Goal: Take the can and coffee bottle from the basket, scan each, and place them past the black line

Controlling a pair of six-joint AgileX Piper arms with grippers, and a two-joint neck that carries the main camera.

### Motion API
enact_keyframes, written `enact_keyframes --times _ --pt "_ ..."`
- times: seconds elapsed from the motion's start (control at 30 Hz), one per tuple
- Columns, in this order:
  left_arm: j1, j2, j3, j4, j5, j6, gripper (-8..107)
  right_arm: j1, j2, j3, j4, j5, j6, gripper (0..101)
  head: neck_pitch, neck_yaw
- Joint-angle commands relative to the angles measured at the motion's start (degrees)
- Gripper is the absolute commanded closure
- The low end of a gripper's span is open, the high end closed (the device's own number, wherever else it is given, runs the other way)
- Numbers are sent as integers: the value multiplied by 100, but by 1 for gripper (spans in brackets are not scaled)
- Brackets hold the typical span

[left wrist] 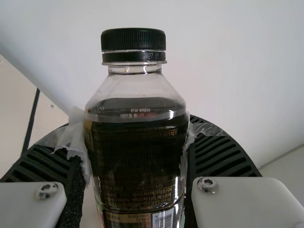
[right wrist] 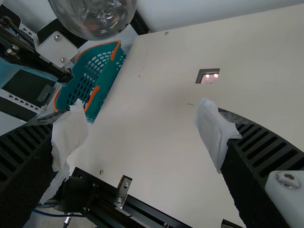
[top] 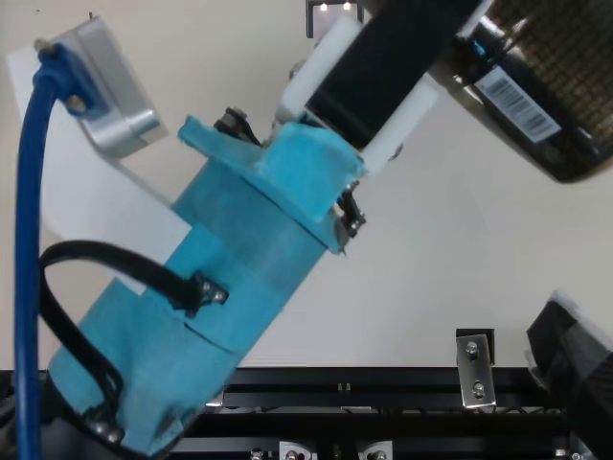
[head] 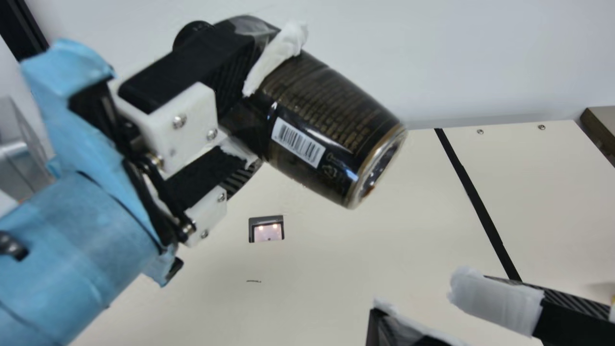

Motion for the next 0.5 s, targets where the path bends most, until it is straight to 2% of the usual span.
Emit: enact_keyframes --times 0.0,0.47 --pt "-72 -13 -33 -30 -40 -79 89 0 0 0 0 0 0 0 -1 -49" --pt "-415 -2 -154 -15 -262 -466 89 0 0 0 0 0 0 0 -1 -49"
